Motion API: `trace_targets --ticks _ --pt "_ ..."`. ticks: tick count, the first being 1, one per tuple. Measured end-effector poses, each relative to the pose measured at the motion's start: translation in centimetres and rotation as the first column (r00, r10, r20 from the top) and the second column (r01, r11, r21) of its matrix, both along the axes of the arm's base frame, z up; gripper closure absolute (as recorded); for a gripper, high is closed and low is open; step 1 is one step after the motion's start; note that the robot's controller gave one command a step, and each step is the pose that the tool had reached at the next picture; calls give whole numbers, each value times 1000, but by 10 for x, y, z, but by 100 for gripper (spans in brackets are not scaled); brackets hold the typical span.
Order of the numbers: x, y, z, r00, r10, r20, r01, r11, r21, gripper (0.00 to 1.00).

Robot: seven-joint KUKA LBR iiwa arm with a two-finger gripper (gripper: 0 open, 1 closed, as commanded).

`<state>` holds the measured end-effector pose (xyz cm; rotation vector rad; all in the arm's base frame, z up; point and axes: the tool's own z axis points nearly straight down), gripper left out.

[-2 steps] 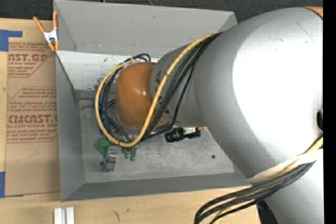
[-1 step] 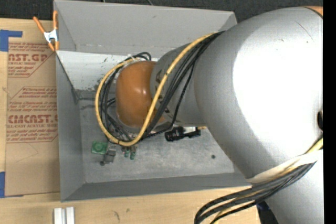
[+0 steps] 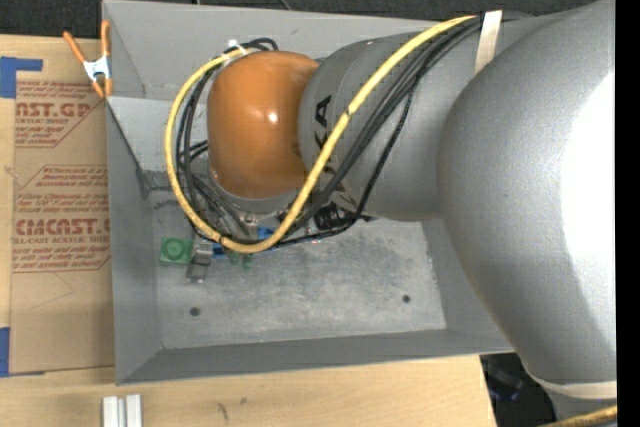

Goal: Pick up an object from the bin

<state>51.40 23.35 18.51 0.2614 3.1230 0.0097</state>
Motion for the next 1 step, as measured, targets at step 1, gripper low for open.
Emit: trace_targets --ticks 1 --pt "-3 11 51 1000 8 -2 -8 1000 -1 100"
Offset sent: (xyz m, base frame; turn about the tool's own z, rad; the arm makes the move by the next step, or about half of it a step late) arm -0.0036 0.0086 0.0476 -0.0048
